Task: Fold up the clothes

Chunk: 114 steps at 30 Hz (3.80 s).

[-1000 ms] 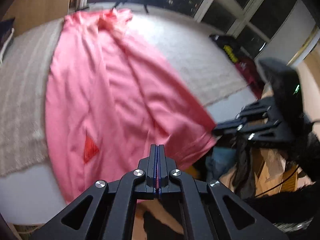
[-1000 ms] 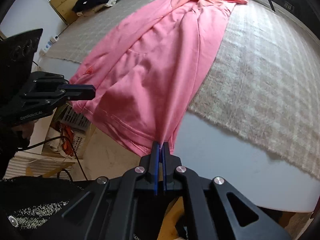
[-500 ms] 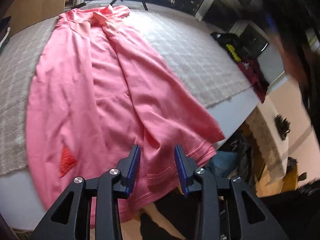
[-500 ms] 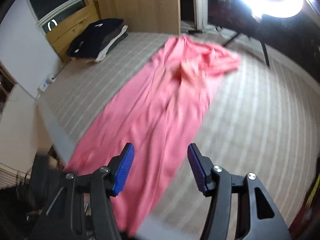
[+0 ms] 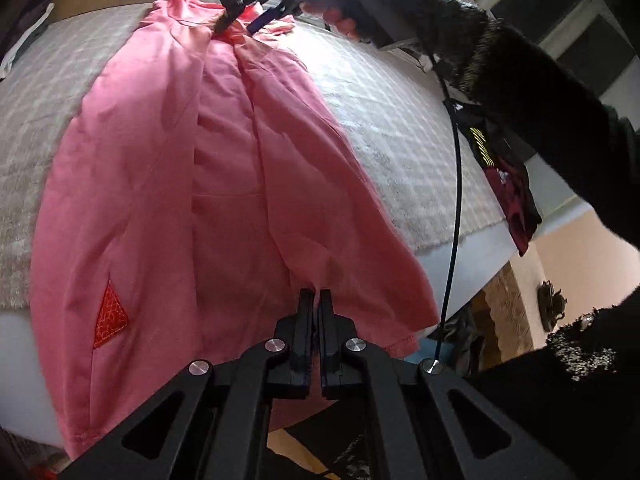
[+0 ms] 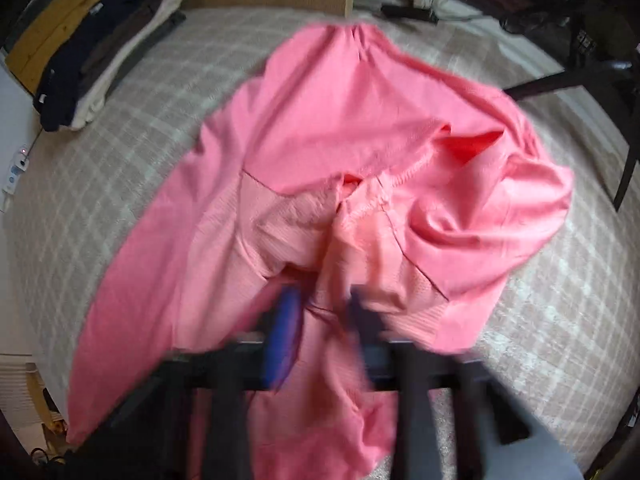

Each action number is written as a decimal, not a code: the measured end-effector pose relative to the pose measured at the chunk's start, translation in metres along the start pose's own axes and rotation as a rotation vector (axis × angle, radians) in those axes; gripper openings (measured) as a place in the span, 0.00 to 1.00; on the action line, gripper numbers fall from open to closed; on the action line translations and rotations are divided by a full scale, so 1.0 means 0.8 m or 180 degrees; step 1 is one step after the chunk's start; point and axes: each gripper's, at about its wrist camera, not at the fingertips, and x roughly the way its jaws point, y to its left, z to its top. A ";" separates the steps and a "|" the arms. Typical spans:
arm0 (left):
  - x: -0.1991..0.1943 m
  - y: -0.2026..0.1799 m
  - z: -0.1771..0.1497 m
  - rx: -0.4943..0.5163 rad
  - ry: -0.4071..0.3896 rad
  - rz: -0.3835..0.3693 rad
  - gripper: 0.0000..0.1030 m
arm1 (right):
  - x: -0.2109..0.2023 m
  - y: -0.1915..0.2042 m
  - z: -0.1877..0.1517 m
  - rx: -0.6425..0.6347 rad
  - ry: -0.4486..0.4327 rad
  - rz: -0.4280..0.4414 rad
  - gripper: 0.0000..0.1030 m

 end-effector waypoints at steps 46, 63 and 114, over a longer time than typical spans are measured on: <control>-0.077 0.029 0.231 0.1090 -0.0198 0.0619 0.43 | -0.108 -0.252 -0.014 0.1167 -0.0962 0.0267 0.40; 0.196 0.063 0.523 0.1597 0.0348 0.0625 0.45 | -0.040 -0.328 -0.001 0.1352 -0.0935 0.0567 0.40; 0.134 0.114 0.448 0.1095 0.0441 0.0477 0.09 | -0.002 -0.197 0.016 0.0560 -0.0842 0.0812 0.40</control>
